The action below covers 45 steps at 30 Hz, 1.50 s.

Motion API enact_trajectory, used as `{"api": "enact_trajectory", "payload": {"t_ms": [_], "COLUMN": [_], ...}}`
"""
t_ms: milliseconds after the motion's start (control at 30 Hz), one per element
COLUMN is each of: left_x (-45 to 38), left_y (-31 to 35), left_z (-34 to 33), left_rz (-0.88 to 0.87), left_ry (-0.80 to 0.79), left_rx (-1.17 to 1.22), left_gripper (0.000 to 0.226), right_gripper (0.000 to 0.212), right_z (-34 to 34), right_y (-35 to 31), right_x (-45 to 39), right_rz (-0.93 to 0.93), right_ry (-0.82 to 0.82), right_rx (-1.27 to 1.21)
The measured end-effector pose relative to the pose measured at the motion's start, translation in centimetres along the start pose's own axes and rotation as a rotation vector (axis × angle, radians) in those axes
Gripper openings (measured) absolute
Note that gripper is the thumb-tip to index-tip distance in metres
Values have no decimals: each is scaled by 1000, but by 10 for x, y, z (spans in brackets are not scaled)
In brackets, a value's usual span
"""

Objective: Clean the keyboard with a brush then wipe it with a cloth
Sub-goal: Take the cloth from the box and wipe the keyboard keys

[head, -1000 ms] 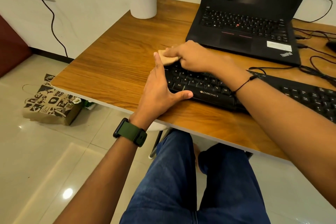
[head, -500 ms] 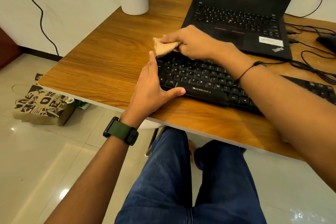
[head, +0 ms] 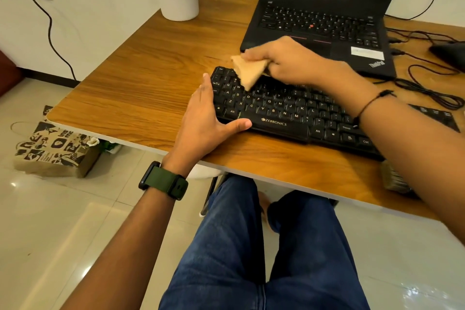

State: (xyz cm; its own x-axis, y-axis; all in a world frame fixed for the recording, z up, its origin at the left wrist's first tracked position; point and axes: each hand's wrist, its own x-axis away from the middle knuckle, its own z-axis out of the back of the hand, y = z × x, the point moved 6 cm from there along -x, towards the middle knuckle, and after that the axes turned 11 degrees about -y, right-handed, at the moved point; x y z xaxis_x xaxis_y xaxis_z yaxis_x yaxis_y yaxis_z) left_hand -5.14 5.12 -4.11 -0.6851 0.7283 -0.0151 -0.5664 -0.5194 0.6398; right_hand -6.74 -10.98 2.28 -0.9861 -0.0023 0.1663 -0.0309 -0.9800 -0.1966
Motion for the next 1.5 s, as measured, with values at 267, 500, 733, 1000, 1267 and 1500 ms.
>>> {"api": "enact_trajectory", "payload": {"t_ms": [267,500,733,1000,1267,1500], "left_x": [-1,0,-1,0,2,3], "left_y": [-2,-2,-4,-2,0,3], "left_z": [0,-1,0,0,0,1], "left_rz": [10,5,2,11,12,15], "left_ry": [9,21,8,29,24,25], "left_rx": [0,30,14,23,26,7], "left_gripper": [122,122,124,120,119,117], "right_gripper": [67,60,54,48,51,58], "right_z": [-24,-11,-2,-19,3,-22], "right_y": [-15,49,-11,40,52,41], "right_x": [1,64,11,67,86,66], "right_rz": [88,-72,46,-24,-141,-68], "right_ry": [-81,-153,32,-97,63,-7], "right_rx": [84,10,-34,-32,-136,-25]}}
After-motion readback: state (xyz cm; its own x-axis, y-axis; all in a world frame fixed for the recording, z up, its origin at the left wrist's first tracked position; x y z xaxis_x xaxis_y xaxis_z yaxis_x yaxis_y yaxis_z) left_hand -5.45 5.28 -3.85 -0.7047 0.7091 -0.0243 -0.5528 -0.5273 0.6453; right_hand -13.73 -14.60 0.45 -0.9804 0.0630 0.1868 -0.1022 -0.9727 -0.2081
